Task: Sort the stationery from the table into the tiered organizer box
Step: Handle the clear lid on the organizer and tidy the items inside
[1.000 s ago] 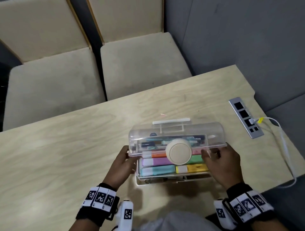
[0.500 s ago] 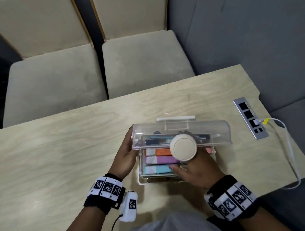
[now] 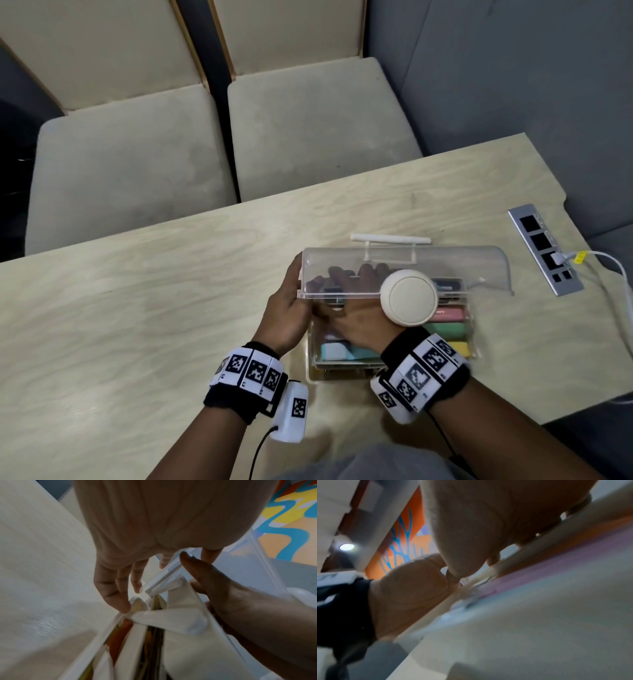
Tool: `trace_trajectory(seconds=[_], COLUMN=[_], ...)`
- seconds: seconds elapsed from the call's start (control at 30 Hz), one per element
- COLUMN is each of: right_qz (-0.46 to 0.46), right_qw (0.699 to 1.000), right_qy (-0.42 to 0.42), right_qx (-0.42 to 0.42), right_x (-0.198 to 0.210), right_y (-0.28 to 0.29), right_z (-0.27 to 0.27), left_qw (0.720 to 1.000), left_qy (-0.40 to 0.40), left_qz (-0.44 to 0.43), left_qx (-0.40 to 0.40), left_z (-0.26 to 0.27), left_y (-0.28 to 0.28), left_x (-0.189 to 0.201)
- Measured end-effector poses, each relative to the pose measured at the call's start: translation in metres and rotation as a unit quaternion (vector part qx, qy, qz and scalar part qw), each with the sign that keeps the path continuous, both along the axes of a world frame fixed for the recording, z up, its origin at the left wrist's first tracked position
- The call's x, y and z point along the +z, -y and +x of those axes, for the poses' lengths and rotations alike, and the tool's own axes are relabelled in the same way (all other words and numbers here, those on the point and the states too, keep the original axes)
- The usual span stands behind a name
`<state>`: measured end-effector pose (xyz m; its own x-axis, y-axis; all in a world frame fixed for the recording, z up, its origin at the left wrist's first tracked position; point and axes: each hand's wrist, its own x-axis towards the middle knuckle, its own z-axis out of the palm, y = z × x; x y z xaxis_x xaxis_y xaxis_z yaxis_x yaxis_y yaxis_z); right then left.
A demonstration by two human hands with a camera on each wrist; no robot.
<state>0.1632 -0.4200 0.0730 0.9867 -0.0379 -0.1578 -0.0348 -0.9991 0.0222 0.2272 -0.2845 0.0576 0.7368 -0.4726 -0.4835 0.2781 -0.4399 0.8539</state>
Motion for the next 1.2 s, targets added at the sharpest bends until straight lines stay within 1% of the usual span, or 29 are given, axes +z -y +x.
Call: trace_trajectory(seconds=[0.03, 0.07, 0.1, 0.13, 0.2, 0.3, 0.47, 0.6, 0.63, 0.73, 0.83, 0.87, 1.13, 1.2], right_qz=[0.014, 0.027, 0.051, 0.071, 0.087, 0.104, 0.109, 0.074, 0.077, 0.106, 0.155, 0.164, 0.216, 0.202], right_qw=[0.999, 0.996, 0.99, 0.982, 0.971, 0.963, 0.962, 0.968, 0.968, 0.967, 0.964, 0.962, 0.941, 0.947], right_qy=[-0.043, -0.088, -0.126, -0.149, -0.143, -0.132, -0.12, -0.127, -0.131, -0.129, -0.083, -0.079, -0.072, -0.072], right_qx=[0.008, -0.003, -0.038, -0.091, -0.169, -0.21, -0.219, -0.203, -0.198, -0.191, -0.201, -0.202, -0.249, -0.239], right_x=[0.007, 0.011, 0.007, 0.003, -0.004, -0.012, -0.008, -0.003, -0.005, -0.015, -0.023, -0.025, -0.027, -0.022], right_y=[-0.003, -0.003, -0.002, 0.0, -0.001, 0.0, 0.005, 0.007, 0.006, 0.003, 0.008, 0.011, 0.014, 0.015], right_z=[0.007, 0.013, 0.015, 0.017, 0.018, 0.015, 0.007, 0.005, 0.006, 0.005, 0.001, -0.001, 0.0, -0.001], left_qw=[1.0, 1.0, 1.0, 1.0, 1.0, 1.0, 1.0, 0.998, 0.998, 0.999, 0.999, 0.999, 1.0, 1.0], left_qy=[0.0, 0.0, 0.0, 0.0, 0.001, 0.001, 0.014, 0.044, 0.045, 0.027, 0.022, 0.022, 0.002, 0.003], left_qz=[-0.001, -0.002, -0.004, -0.005, -0.005, -0.008, -0.012, -0.016, -0.017, -0.019, -0.018, -0.016, -0.005, 0.002], left_qx=[-0.002, -0.006, -0.01, -0.013, -0.018, -0.015, -0.02, -0.04, -0.04, -0.031, -0.031, -0.031, 0.015, 0.014], left_z=[0.0, 0.0, 0.0, 0.0, -0.001, -0.003, -0.006, -0.011, -0.012, -0.015, -0.016, -0.015, -0.011, -0.011], left_y=[0.0, 0.0, 0.0, 0.0, -0.001, -0.003, -0.001, -0.003, -0.004, -0.008, -0.008, -0.008, -0.007, -0.006], left_x=[0.001, 0.001, 0.002, 0.003, 0.004, 0.004, 0.003, 0.005, 0.006, 0.003, 0.0, -0.002, -0.009, -0.009])
